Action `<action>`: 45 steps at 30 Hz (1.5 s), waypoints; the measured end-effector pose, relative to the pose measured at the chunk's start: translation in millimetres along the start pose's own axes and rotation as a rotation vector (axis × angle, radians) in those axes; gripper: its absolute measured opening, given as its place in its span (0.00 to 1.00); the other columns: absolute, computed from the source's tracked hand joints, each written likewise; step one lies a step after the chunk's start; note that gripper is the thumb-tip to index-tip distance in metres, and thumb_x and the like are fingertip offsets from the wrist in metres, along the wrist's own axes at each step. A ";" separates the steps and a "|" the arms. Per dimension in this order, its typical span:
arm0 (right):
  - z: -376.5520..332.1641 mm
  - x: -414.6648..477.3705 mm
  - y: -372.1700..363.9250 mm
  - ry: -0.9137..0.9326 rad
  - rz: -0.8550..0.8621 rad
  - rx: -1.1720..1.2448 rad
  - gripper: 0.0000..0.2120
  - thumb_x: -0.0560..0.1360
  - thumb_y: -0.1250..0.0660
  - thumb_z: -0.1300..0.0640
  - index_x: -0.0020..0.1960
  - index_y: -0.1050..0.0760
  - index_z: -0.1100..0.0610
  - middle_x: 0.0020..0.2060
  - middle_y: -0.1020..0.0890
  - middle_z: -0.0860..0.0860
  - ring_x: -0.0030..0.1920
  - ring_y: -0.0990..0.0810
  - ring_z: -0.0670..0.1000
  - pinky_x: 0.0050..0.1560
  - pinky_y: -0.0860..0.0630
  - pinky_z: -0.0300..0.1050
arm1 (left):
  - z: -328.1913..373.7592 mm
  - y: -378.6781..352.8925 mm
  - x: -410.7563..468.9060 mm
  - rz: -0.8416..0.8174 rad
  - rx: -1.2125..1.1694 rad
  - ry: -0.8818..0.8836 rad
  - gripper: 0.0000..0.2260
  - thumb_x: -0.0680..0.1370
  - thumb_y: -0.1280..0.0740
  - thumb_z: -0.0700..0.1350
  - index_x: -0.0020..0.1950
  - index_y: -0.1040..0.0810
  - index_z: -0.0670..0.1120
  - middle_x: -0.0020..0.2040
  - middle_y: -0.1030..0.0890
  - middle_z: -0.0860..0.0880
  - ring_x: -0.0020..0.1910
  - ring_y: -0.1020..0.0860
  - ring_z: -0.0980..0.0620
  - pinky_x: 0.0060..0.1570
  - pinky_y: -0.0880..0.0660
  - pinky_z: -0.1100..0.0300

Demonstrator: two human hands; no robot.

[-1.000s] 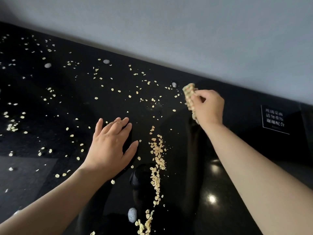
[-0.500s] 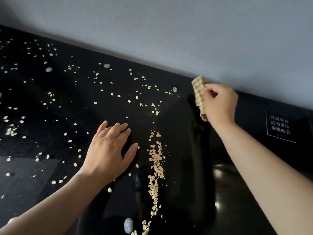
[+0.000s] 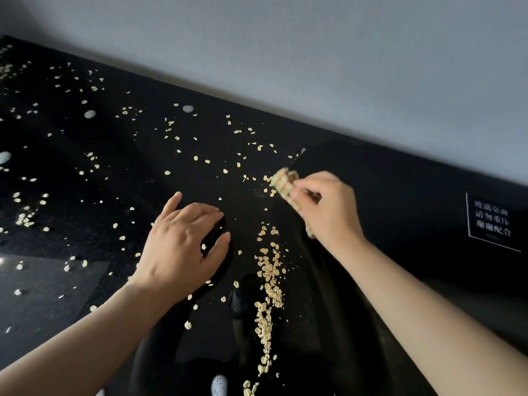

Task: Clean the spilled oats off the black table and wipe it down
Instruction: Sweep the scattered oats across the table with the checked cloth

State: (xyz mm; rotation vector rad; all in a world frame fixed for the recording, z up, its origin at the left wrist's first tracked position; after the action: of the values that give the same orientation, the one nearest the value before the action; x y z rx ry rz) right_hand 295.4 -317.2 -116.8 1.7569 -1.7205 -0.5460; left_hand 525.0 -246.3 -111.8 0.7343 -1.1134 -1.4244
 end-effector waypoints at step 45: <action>-28.2 49.1 -43.4 0.029 -0.080 0.029 0.07 0.73 0.28 0.60 0.50 0.16 0.55 0.44 0.19 0.44 0.45 0.22 0.42 0.47 0.27 0.35 | -52.8 -2.2 19.0 -0.296 0.240 -0.022 0.40 0.72 0.47 0.71 0.76 0.38 0.46 0.77 0.41 0.44 0.75 0.43 0.40 0.70 0.44 0.36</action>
State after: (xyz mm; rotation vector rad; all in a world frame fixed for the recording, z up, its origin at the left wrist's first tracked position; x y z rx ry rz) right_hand 349.8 -363.4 -119.4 1.8513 -1.6513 -0.5296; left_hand 568.7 -276.6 -129.9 1.0925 -1.2438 -1.5620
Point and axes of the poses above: each hand's wrist, its own x-axis towards the middle knuckle, its own y-axis out of the back of the hand, z = x × y, the point moved 1 cm from there along x, towards the middle knuckle
